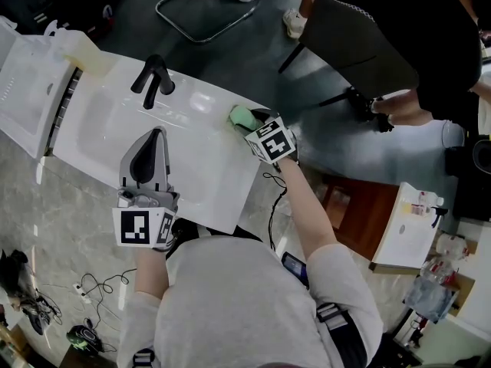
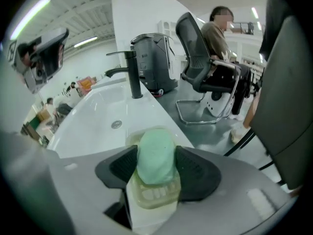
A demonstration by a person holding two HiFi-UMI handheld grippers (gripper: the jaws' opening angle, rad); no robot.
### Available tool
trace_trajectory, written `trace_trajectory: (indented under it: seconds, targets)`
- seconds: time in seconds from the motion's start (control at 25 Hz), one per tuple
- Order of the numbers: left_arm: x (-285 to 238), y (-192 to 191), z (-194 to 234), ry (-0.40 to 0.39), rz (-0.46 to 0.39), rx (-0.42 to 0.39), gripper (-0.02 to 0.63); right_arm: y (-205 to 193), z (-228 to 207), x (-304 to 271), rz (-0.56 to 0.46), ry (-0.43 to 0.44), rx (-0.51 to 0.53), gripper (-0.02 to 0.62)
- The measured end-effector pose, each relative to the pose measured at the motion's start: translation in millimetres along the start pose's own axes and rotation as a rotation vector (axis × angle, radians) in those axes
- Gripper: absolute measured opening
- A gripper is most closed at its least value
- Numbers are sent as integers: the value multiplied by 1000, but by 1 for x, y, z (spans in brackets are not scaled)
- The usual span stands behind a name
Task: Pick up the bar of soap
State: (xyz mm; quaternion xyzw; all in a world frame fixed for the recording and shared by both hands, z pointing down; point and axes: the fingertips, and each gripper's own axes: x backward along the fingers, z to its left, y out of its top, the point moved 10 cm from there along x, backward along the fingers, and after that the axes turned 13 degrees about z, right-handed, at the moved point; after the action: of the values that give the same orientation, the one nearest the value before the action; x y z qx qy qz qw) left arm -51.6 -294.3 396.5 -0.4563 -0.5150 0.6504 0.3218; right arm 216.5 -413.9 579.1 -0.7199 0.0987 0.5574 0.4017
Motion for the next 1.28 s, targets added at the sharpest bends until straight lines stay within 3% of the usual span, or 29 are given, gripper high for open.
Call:
trace_trajectory:
  seconds: [0.16, 0.4, 0.56, 0.68, 0.96, 1.12, 1.28]
  targets:
    - [1, 0, 0, 1, -3, -1, 8, 1, 12, 1, -17, -201, 176, 261]
    - [5, -3, 0, 5, 3, -1, 8, 2, -1, -7, 21, -123, 154, 311]
    - [5, -3, 1, 12, 4, 1, 8, 10, -4, -11, 50, -79, 226, 309]
    - [5, -3, 1, 16, 5, 4, 8, 17, -2, -13, 65, -69, 261, 272]
    - [5, -1, 2, 24, 5, 4, 8, 15, 17, -9, 37, -269, 450, 262]
    - [5, -1, 2, 21, 1, 2, 8, 10, 24, -8, 31, -324, 511, 257]
    - [5, 0, 3, 22, 3, 1, 8, 4, 25, -8, 6, -349, 501, 252]
